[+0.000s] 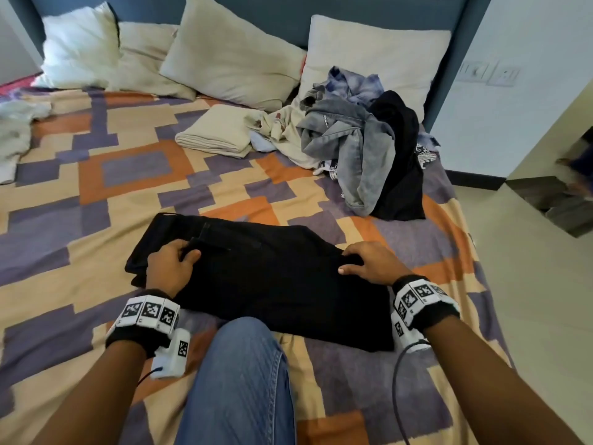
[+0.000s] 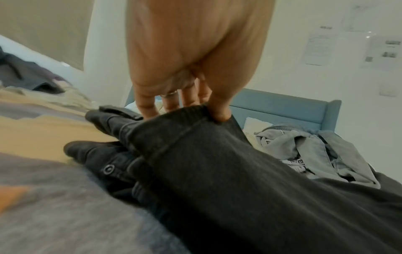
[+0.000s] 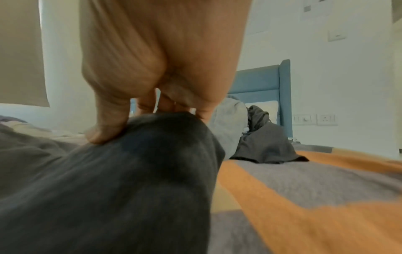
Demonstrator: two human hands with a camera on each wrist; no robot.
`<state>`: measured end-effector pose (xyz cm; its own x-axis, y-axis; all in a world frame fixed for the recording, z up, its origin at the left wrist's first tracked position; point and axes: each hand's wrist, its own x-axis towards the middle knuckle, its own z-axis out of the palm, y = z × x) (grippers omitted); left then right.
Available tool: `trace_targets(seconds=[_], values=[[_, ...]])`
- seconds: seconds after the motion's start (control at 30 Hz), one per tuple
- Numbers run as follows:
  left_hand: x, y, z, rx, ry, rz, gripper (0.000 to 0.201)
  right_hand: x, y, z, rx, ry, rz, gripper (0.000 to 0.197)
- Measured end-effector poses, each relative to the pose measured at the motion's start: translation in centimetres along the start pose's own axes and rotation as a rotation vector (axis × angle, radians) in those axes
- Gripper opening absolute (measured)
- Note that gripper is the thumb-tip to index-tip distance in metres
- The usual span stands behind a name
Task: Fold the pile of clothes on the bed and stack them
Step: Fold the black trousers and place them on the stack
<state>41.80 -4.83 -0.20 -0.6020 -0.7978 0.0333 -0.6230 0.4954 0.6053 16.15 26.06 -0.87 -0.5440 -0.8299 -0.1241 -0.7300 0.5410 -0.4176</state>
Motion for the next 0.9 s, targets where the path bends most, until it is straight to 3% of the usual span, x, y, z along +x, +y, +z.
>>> trace_targets(seconds=[0.1, 0.2, 0.33, 0.43, 0.47, 0.53, 0.57, 0.7, 0.83, 0.9], values=[[0.2, 0.3, 0.1, 0.053, -0.004, -0.030, 0.036, 0.1, 0.1, -0.8, 0.119, 0.053, -0.017, 0.032], [0.2, 1.2, 0.1, 0.103, 0.017, -0.010, 0.036, -0.3, -0.2, -1.0, 0.123, -0.011, 0.014, 0.027], [-0.2, 1.9, -0.1, 0.098, 0.113, 0.113, 0.029, -1.0, -0.2, -1.9, -0.133, -0.308, 0.157, 0.045], [-0.3, 1.9, -0.7, -0.010, 0.092, 0.044, 0.028, -1.3, 1.1, -3.2, -0.387, -0.373, 0.248, 0.057], [-0.3, 2.0, -0.9, -0.040, 0.078, 0.019, 0.027, -1.7, 1.6, -3.8, -0.411, -0.368, 0.289, 0.067], [0.0, 2.1, -1.1, -0.057, 0.050, -0.001, 0.025, -2.2, 3.2, -4.4, -0.390, -0.325, 0.325, 0.111], [0.1, 2.3, -1.1, -0.054, 0.037, 0.001, 0.024, -2.4, 3.6, -4.4, -0.334, -0.300, 0.331, 0.120], [1.8, 3.3, -1.7, -0.016, 0.036, 0.080, 0.027, -3.1, 3.8, -3.4, -0.004, -0.222, 0.256, 0.088], [4.7, 3.2, -4.1, 0.044, 0.100, 0.149, 0.029, -3.1, 2.6, -2.9, 0.398, -0.013, 0.143, 0.044], [6.4, 2.4, -5.4, 0.065, 0.130, 0.165, 0.026, -2.8, 1.1, -2.9, 0.482, 0.069, 0.067, 0.042]])
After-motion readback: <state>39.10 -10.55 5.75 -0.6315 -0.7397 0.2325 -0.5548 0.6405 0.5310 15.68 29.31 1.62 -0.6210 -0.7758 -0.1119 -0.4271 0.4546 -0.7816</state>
